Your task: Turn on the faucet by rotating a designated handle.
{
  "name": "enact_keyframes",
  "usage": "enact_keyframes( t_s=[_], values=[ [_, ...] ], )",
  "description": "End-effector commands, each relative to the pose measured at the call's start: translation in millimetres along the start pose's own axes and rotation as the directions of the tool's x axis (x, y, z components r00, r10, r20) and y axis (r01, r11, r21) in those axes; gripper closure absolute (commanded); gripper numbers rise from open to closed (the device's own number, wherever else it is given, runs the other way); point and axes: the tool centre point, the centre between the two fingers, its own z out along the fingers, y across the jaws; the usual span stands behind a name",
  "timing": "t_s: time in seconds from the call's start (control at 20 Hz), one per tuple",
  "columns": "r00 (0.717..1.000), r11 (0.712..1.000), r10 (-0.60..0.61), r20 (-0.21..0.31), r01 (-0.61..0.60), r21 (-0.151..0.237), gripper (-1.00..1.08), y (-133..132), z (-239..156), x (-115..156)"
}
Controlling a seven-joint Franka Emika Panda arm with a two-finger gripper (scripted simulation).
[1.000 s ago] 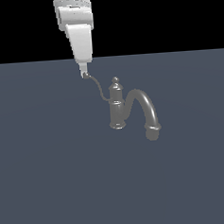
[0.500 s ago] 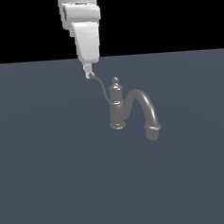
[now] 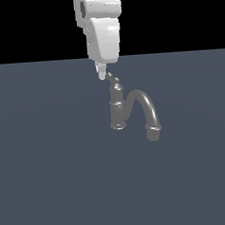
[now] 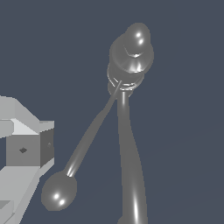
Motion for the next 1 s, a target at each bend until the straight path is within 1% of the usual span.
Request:
enact_keyframes(
  t_s=[0.0,0.2,0.25,0.95],
  values=[
    [1.0,1.0,0.013,0.001,-0.013,-0.012,1.08,14.7,1.6,14.2],
    [1.0,1.0,0.012,0.001,-0.012,-0.013,1.08,25.3,1.6,23.5],
    [1.0,1.0,-0.003,0.0,0.003,-0.006,1.08,17.3,0.0,13.0],
    [1.0,1.0,0.008,0.001,-0.008,-0.012,1.08,22.4,1.4,96.2]
  ],
)
